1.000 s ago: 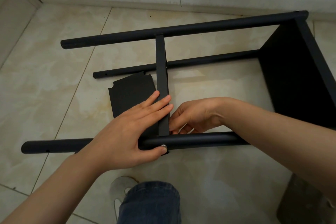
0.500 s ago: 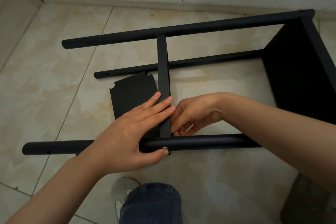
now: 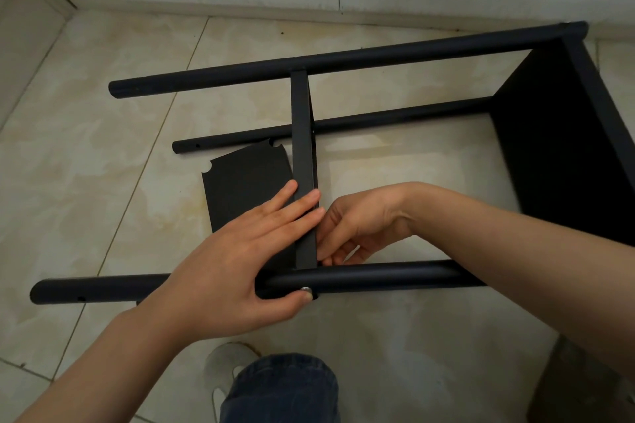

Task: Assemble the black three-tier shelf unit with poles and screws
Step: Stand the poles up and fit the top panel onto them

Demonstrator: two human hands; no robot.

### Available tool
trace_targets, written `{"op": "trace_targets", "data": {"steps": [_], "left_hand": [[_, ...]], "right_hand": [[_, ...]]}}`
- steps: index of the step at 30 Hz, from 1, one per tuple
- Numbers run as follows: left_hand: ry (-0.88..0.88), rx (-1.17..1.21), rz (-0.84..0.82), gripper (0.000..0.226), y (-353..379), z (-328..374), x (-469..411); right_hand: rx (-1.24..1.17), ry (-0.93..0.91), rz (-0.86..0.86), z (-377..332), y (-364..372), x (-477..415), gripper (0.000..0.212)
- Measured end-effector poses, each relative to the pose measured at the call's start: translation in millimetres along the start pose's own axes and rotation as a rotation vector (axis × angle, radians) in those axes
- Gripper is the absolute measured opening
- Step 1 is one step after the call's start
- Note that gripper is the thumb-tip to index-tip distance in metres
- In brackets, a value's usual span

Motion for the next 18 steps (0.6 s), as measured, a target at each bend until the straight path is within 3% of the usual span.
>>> {"op": "trace_targets", "data": {"steps": [18], "left_hand": [[0.006,-0.008,-0.004,0.084,1.1,-0.9,1.5]], "right_hand": [[-0.016,-0.029,-0.033,5.1,0.9,1.0,0.022]]}}
Point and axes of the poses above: each hand's wrist, its own x-axis away from the middle knuckle, its own y-axis out of the palm, z = x × y, the point moved 1 cm from there along -x, towards the middle knuckle, and after that the axes turned 4 degrees about -z, right-handed, at the moved point
